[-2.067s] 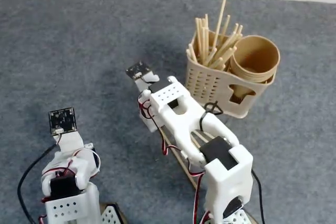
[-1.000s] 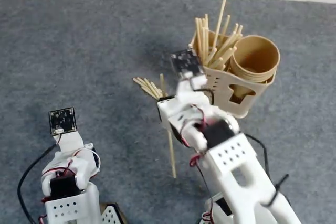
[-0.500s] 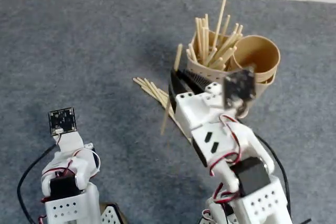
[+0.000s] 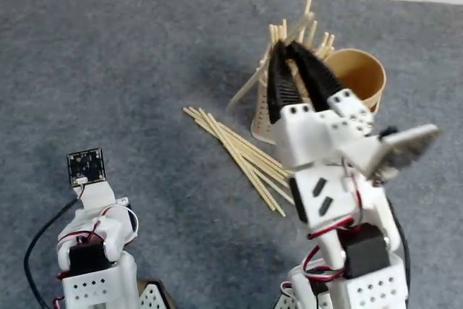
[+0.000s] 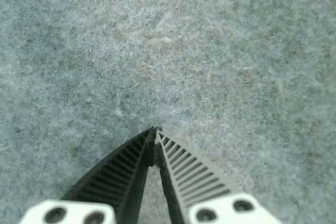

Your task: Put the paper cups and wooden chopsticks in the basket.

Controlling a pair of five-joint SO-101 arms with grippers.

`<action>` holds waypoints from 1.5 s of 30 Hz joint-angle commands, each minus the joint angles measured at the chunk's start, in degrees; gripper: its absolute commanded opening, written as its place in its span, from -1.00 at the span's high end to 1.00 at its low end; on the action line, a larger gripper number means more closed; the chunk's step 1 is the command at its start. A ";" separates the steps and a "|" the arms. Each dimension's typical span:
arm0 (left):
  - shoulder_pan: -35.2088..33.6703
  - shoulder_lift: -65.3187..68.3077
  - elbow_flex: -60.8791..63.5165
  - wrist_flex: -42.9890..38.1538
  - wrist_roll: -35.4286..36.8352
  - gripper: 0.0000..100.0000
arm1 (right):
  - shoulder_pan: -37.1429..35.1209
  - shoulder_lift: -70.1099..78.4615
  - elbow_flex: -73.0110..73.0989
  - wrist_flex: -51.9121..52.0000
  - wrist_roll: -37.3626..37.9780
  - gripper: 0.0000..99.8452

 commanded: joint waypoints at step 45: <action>1.36 -0.66 1.10 0.35 0.00 0.99 | 7.69 22.99 -17.27 14.37 10.81 0.75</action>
